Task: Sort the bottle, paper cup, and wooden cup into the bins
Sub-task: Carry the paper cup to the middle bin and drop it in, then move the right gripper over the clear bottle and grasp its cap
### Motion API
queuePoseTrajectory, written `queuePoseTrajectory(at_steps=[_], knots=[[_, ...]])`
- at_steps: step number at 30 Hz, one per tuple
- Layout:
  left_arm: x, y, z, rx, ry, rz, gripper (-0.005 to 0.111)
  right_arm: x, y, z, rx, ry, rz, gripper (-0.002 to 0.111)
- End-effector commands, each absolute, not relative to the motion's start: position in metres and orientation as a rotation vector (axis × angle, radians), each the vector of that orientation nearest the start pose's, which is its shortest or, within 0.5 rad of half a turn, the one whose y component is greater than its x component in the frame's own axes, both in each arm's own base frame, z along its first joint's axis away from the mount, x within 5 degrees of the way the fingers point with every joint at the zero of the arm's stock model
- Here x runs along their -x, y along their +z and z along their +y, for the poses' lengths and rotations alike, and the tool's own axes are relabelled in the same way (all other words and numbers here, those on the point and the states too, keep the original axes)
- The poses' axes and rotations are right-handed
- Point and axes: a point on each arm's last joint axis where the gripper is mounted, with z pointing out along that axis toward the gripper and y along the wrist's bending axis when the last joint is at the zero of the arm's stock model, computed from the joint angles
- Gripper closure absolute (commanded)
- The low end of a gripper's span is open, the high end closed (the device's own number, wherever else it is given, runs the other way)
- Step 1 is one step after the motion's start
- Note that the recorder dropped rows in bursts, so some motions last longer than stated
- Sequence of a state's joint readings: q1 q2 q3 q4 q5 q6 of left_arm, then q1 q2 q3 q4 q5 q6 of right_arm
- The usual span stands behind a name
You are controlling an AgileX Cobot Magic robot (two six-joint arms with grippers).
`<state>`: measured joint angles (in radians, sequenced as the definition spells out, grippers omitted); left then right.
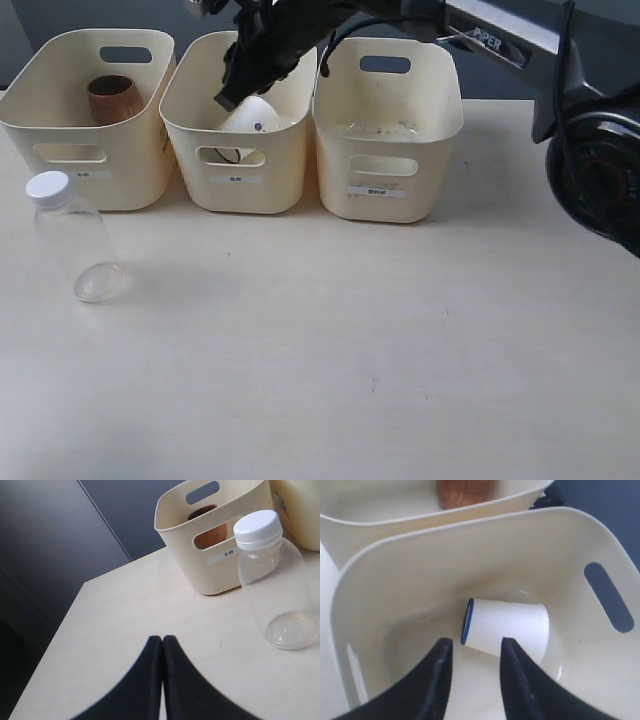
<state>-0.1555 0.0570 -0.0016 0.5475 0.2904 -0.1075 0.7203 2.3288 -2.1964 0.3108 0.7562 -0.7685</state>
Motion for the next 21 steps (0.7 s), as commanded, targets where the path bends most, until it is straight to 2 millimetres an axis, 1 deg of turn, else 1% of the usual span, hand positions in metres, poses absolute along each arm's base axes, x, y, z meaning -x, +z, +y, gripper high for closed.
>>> queuePoseTrajectory(at_steps=[1,4,6,8,11,13,15,18,21], knots=[[-0.059,0.188,0.004,-0.407,0.315,1.747,0.107,-0.366,0.284,0.382,1.506,0.439,1.706,0.071],[-0.059,0.188,0.004,-0.407,0.315,1.747,0.107,-0.342,0.296,0.395,1.572,0.566,1.632,0.055],[-0.059,0.188,0.004,-0.407,0.315,1.747,0.107,-0.324,0.298,0.406,1.644,0.634,1.586,0.047],[-0.059,0.188,0.004,-0.407,0.315,1.747,0.107,-0.303,0.296,0.417,1.756,0.665,1.524,0.047],[-0.059,0.188,0.004,-0.407,0.315,1.747,0.107,-0.277,0.292,0.433,1.881,0.67,1.422,0.047],[-0.059,0.188,0.004,-0.407,0.315,1.747,0.107,-0.265,0.288,0.443,1.925,0.655,1.36,0.047],[-0.059,0.188,0.004,-0.407,0.315,1.747,0.107,-0.258,0.287,0.45,1.929,0.655,1.33,0.047],[-0.059,0.188,0.004,-0.407,0.315,1.747,0.107,-0.257,0.281,0.455,1.914,0.665,1.332,0.047],[-0.059,0.188,0.004,-0.407,0.315,1.747,0.107,-0.257,0.273,0.461,1.863,0.746,1.361,0.045]])
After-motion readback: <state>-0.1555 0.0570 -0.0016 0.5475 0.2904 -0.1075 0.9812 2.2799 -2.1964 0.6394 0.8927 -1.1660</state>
